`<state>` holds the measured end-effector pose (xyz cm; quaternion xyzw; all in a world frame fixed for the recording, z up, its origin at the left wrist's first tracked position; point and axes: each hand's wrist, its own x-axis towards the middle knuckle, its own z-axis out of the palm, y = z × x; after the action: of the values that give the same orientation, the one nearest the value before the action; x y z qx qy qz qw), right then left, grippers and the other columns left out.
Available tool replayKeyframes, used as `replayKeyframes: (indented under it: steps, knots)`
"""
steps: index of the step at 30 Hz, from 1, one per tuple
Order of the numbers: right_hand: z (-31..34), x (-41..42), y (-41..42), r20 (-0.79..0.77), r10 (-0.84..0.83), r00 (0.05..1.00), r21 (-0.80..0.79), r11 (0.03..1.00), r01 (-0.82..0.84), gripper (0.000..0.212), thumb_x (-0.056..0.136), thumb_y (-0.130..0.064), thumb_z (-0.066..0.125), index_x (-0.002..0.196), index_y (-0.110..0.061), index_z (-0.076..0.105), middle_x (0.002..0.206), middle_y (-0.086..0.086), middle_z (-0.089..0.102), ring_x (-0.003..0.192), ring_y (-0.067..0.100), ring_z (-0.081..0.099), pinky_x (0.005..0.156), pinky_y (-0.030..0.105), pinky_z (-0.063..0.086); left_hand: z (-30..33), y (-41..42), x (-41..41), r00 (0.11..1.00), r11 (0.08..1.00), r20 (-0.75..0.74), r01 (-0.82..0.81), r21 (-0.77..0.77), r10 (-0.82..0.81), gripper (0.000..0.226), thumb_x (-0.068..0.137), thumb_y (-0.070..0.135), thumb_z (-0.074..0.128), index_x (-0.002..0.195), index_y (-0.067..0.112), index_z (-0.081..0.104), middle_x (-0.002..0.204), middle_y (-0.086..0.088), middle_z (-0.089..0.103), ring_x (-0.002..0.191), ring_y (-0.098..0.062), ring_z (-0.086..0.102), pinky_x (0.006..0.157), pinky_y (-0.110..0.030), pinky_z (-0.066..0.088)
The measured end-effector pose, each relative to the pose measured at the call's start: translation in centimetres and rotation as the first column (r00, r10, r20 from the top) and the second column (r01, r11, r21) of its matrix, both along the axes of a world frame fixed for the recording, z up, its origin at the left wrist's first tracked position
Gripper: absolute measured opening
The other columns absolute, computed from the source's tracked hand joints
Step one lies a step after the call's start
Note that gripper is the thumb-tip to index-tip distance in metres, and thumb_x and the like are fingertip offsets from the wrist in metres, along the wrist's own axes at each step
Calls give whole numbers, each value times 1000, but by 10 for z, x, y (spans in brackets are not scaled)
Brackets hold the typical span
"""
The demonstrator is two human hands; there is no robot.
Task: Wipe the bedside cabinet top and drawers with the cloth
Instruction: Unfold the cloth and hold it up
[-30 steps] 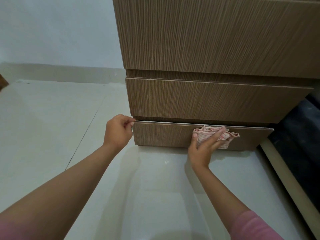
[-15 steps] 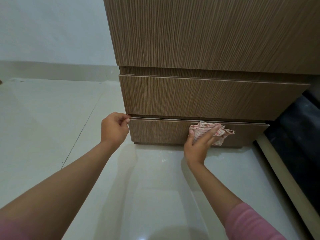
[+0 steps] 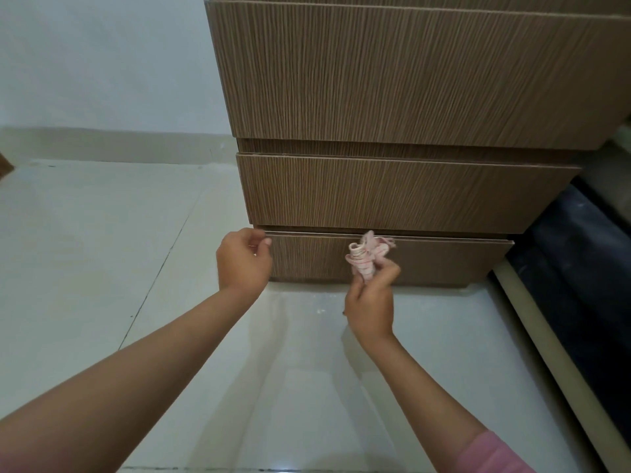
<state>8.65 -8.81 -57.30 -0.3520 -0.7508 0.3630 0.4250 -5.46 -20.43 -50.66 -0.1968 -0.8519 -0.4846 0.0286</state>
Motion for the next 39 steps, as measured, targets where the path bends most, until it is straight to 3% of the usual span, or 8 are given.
replayKeyframes:
  steps: [4,8,14,19,27,30,33,39]
  knots:
    - [23,6,-6,103,174,979,42,983,-179,22,89,-17,58,109,-11,50,86,8,69,72,31,64,58,42,50,21,-2,24,941,938,-19,339,66,-339,22,79,12,71,101,13,70,95,-2,65,83,-4,60,78,-4,41]
    - [53,15,-11,112,258,959,27,964,-263,21,81,-17,68,100,-13,61,82,2,70,72,21,65,62,38,51,39,-8,30,790,793,-72,608,-37,-609,34,75,15,76,108,21,69,102,6,62,100,-8,57,91,-16,38]
    - [87,28,-13,152,355,923,1,933,-359,16,77,-20,73,87,-15,62,71,-4,68,64,9,62,59,33,50,65,-9,31,700,714,-166,643,-277,-695,29,76,26,72,106,28,70,111,12,63,104,-16,49,93,-32,37]
    - [105,36,-11,120,452,884,-25,891,-453,17,75,-17,76,90,-19,66,82,-7,70,75,8,65,67,34,54,81,-10,34,648,694,-261,615,-375,-715,17,72,32,61,84,25,71,93,13,69,94,-13,58,88,-47,42]
    - [136,53,-7,-317,500,806,-176,804,-568,25,71,-8,78,94,-6,69,94,9,72,90,20,69,77,31,56,109,-14,38,793,793,-53,609,27,-607,11,80,11,70,80,22,70,81,6,70,79,-11,65,76,-36,55]
    - [149,53,2,-315,502,805,-124,819,-560,37,63,-1,81,98,-2,68,102,7,71,97,18,67,79,26,55,121,-9,35,788,779,-12,611,144,-616,6,82,11,68,85,16,70,85,0,72,79,-15,68,73,-38,57]
    - [164,45,13,-326,427,843,-104,871,-481,25,69,7,75,87,-10,72,89,-2,74,88,11,69,72,23,54,130,-1,33,779,762,9,610,219,-626,9,83,10,67,91,13,71,88,-2,72,80,-18,69,73,-39,58]
    - [227,26,35,-321,329,888,-110,919,-379,18,70,-8,75,83,-19,72,81,-12,73,80,7,68,71,24,55,174,11,24,710,693,6,684,227,-704,30,78,26,71,108,20,69,100,5,70,92,-14,67,78,-35,57]
